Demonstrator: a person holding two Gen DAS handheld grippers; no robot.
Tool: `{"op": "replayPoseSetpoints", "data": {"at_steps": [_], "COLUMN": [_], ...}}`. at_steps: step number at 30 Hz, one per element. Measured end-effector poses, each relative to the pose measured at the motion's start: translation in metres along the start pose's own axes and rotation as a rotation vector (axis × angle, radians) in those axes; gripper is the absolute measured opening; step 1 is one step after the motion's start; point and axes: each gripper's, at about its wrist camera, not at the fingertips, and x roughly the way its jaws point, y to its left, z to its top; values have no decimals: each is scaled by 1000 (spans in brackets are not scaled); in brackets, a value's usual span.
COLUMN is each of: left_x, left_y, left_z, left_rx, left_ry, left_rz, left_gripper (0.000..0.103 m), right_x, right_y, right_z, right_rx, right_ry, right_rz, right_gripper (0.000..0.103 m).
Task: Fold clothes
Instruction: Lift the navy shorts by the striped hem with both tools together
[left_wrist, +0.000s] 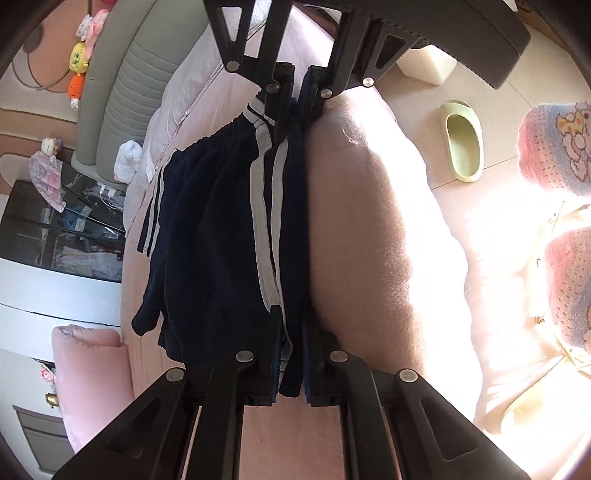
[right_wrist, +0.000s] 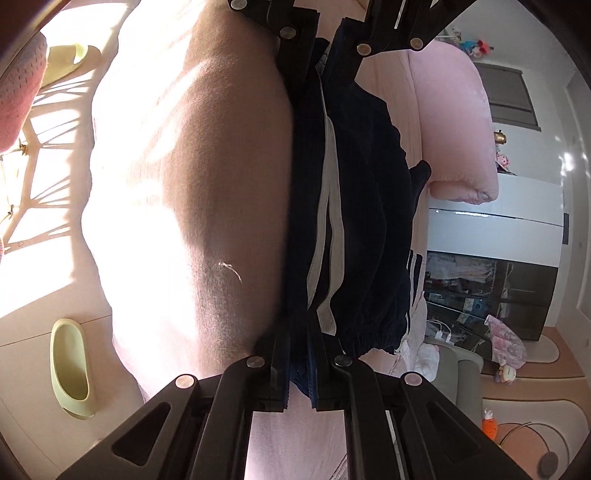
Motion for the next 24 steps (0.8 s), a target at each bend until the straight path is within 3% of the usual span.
{"op": "replayPoseSetpoints", "data": {"at_steps": [4,8,10,15,19,24], "left_x": [3,8,11,5,1,-3], "left_y": [44,69,70,62,61,71], "left_z": [2,0,2,10,15,18], "left_rx": [-251,-412,-443,-427,-428,-502], "left_ry": [5,-2,-1,-16,-30,-72], "left_rz": [-231,-337,-352,-322,-332,-364], "left_gripper": [7,8,9,9,9,9], "right_x": [-1,0,1,-7,-22,-21], "right_y": [-15,-46,-51,-42,-41,-46], "right_z": [-3,-8,-8,3,21,39], "right_rx": [70,195,207,138,121,187], "right_ry": [-5,-7,-4,-1,-69,-107], "right_rz": [76,224,238,177,141,193], "right_gripper": [9,9,10,12,34,37]}}
